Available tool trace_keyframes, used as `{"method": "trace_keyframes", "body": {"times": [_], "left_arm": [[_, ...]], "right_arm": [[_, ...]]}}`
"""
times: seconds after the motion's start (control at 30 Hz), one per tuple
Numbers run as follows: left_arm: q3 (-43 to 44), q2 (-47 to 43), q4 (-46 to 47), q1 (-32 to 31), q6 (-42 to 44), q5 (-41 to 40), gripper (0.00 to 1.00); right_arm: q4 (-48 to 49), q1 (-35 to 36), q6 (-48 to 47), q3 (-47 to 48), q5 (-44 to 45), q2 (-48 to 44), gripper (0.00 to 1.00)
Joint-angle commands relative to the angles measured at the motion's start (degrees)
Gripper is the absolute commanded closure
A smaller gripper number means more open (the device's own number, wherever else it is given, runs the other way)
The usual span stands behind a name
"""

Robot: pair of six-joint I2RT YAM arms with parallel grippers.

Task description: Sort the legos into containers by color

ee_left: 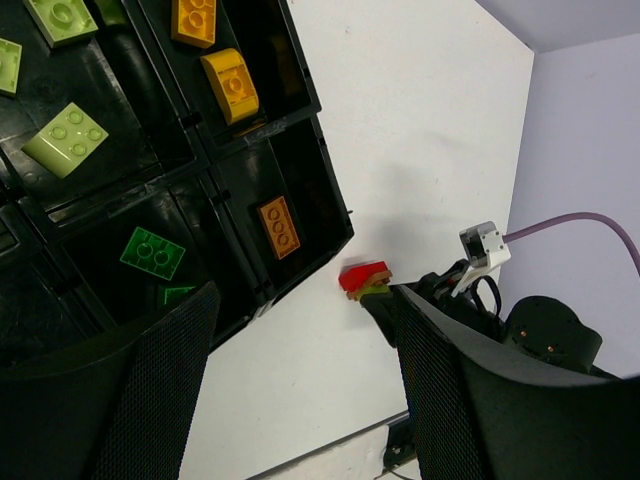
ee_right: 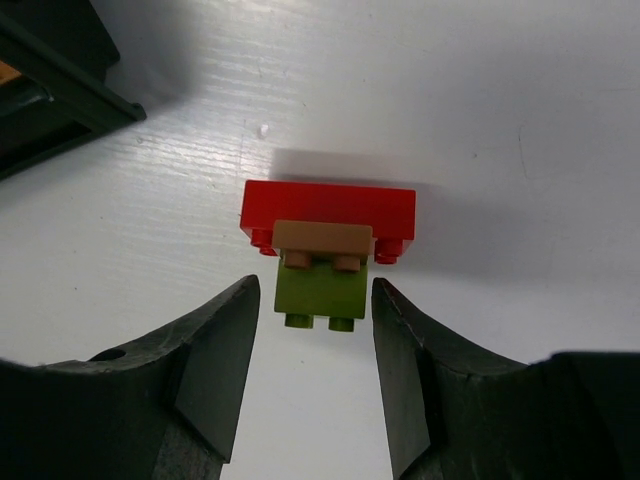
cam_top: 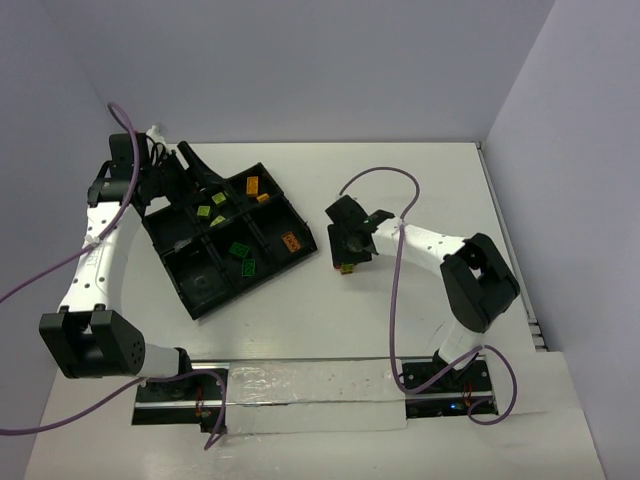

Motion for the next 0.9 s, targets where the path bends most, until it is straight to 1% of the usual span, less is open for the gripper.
{"method": "trace_keyframes", "body": {"times": [0.0,0.07,0.2,0.3,0.37,0.43,0.47,0.6,0.63,0.8,0.87], "left_arm": [[2.7,-1.1,1.0,-0.3,0.5,1.4,0.23],[3.4,-1.2,0.5,-0.3,0.9,1.1,0.23],[4.2,-1.2,-0.4,-0.3,1.8,0.6,0.23],[3.9,-1.2,-0.4,-0.3,1.9,0.9,0.23],[3.5,-1.4,0.1,-0.3,2.3,1.8,0.23],[3.4,-1.4,0.7,-0.5,3.5,4.7,0.23],[3.7,-1.4,0.9,-1.8,4.3,6.7,0.24],[8.5,1.3,-1.7,-13.4,7.4,2.2,0.24],[8.7,1.8,-1.8,-14.6,7.4,2.5,0.24],[5.8,2.7,2.9,-19.0,6.6,11.7,0.25],[5.7,3.0,3.3,-20.0,7.5,13.6,0.25]], "right_arm": [[0.3,0.4,0.4,3.3,2.2,1.6,0.48],[0.5,0.4,1.0,2.9,2.7,1.3,0.58],[1.6,0.4,2.1,1.6,3.1,-0.3,0.86],[1.2,0.4,2.4,1.5,2.4,-1.2,0.93],[0.2,0.4,2.4,1.9,1.5,-2.3,1.00],[-0.8,0.4,2.1,2.3,1.0,-3.6,1.00],[-1.5,0.4,2.0,2.6,0.8,-4.7,1.00],[-3.9,0.3,1.1,4.6,0.0,-7.8,1.00],[-4.4,0.2,0.9,5.0,-0.1,-8.4,1.00],[-5.3,-1.3,0.4,8.1,-5.2,-12.8,1.00],[-5.3,-1.8,0.6,8.7,-6.8,-13.6,1.00]]}}
